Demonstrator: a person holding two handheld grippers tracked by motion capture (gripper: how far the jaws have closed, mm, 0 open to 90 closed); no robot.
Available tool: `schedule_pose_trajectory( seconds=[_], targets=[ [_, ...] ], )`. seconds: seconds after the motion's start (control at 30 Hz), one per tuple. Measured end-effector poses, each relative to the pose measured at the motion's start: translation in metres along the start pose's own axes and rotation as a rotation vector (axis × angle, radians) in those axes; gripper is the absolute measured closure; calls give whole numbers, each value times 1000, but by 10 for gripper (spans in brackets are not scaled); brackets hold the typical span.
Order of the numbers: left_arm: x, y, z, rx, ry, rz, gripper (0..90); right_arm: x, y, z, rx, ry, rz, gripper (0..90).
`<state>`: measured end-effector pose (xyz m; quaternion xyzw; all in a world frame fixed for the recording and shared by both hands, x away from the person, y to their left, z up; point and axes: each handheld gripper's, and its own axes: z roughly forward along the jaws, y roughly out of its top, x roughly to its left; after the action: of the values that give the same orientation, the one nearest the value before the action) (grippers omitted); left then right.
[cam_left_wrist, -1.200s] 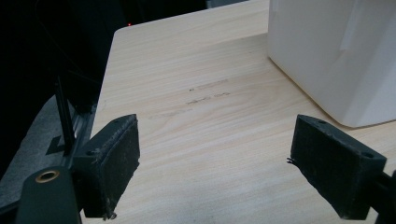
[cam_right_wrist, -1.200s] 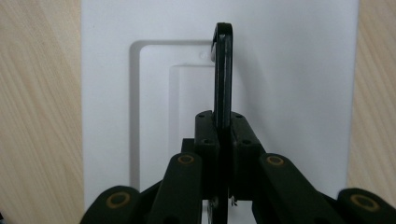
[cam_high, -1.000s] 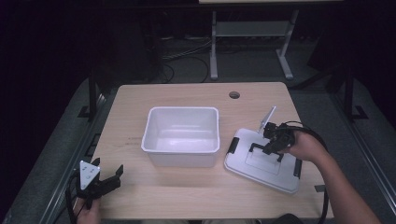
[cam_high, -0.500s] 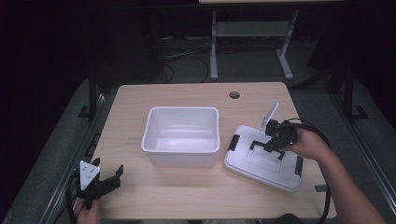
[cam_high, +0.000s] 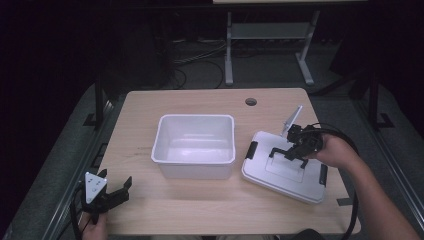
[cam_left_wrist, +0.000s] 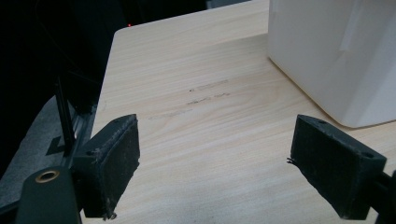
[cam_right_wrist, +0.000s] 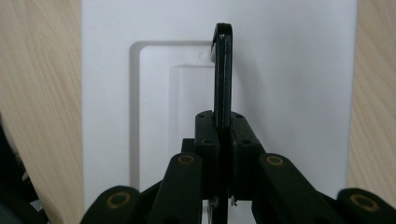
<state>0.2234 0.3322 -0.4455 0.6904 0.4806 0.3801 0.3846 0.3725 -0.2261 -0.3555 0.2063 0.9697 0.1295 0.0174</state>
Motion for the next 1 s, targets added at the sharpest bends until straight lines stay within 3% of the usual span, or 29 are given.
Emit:
schedule_pose_trajectory(
  seconds=[1.0],
  targets=[
    [0, 0, 0, -1, 1, 0, 150, 12, 7, -54, -11, -25, -38, 840]
  ],
)
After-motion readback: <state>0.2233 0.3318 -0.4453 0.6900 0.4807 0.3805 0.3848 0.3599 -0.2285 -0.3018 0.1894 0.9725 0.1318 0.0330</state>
